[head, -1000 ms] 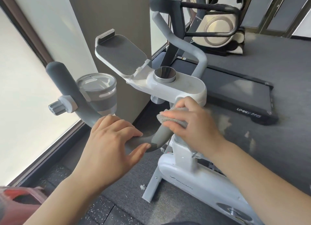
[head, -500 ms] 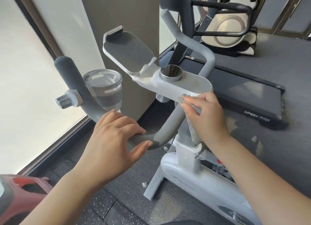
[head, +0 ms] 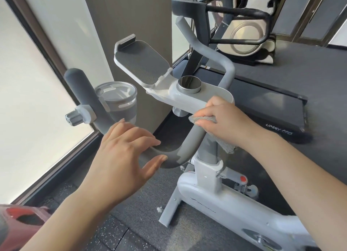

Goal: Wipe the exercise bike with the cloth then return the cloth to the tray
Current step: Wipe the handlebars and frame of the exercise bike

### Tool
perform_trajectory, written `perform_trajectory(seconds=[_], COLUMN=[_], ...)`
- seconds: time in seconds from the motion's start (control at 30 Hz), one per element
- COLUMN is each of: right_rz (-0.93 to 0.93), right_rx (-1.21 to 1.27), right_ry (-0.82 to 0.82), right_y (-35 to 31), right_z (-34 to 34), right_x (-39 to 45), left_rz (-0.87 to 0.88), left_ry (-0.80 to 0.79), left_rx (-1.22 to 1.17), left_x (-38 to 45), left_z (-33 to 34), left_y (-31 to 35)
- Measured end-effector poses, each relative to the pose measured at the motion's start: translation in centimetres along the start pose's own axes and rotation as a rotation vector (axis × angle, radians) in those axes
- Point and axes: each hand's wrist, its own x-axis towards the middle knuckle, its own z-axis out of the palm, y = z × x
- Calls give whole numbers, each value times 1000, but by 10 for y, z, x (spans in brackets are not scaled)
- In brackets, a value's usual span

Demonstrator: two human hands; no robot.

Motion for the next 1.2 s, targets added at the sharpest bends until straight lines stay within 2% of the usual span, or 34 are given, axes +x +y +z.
perform_trajectory(seconds=[0.07,0.2,0.27,0.37,0.47,0.6,0.73,0.8,0.93,1.07,1.13,1.2], right_rz=[-40,-146,-172,-114,-103,-143,-80,-34,32,8,29,60], right_rx=[57,-41,-175,-323,-263,-153,-319,-406,-284,-167,-176,-257], right_ry=[-50,55,-30,-179,-199,-305,-178,-184,-230,-364,-321,-197], right_y=[-1,-2,-3,-4,-10,-31,-32,-29,-38,-57,-60,-57], right_z=[-6,-19,-20,-19,-17,-13,-22,-24,-18,-3,-7,-16], right_x=[-1,18,28,28,17,12,30,34,23,9,13,20], left_rz=[-1,13,10,-3,-3,15,35,56,98,135,132,112], left_ry=[37,159,219,273,288,279,255,244,220,236,278,323], left_rx=[-5,-26,-40,-60,-84,-117,-129,-117,-88,-83,-84,-79], left_x=[-1,-1,-1,-3,-4,-4,0,2,5,8,10,11], left_z=[-5,-14,-18,-21,-21,-22,-23,-23,-21,-22,-23,-25], left_y=[-5,-15,-18,-25,-32,-42,-50,-55,-66,-75,-80,-85])
